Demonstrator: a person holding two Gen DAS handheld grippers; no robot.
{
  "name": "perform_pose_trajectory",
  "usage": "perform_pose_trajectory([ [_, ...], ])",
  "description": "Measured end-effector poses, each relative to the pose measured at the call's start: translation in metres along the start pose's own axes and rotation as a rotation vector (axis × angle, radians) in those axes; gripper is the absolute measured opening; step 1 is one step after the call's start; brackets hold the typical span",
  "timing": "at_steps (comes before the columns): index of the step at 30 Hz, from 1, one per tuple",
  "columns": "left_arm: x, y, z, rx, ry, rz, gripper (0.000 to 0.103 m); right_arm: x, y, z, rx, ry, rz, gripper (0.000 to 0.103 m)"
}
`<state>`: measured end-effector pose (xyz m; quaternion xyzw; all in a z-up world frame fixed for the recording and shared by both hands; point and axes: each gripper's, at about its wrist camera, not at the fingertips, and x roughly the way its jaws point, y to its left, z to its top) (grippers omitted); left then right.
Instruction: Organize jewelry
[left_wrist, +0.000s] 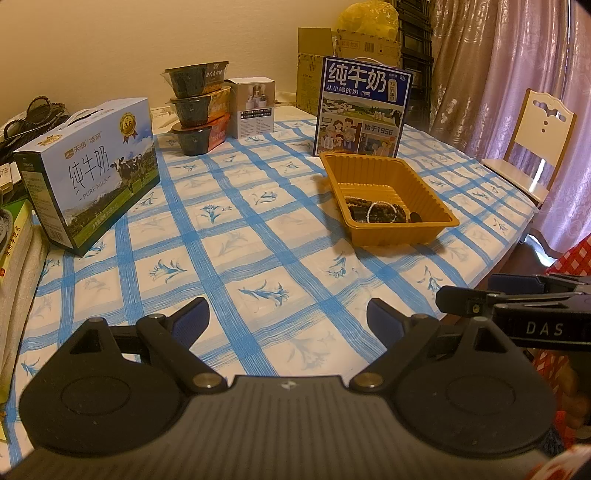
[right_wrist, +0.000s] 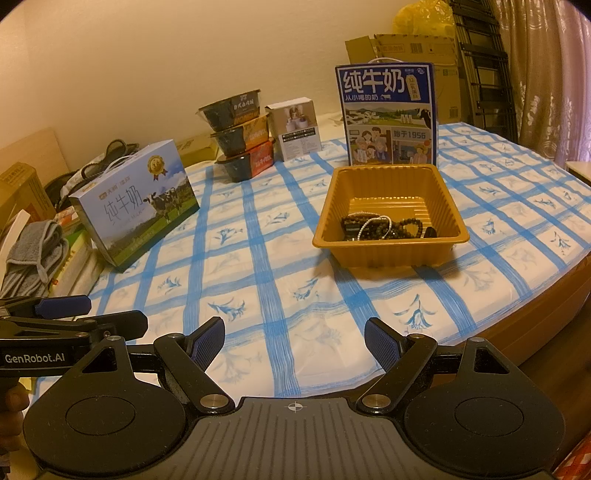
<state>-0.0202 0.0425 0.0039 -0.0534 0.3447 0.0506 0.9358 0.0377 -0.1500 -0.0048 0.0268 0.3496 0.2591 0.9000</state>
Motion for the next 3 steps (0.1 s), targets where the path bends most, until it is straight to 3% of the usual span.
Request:
perform_pose_trajectory([
  [3, -0.0011, -0.0033, 0.0036, 0.002, -0.001, 0.000, 0.091, 0.0000, 0.0000, 0.0001, 0.000, -0.001, 0.001, 0.083],
])
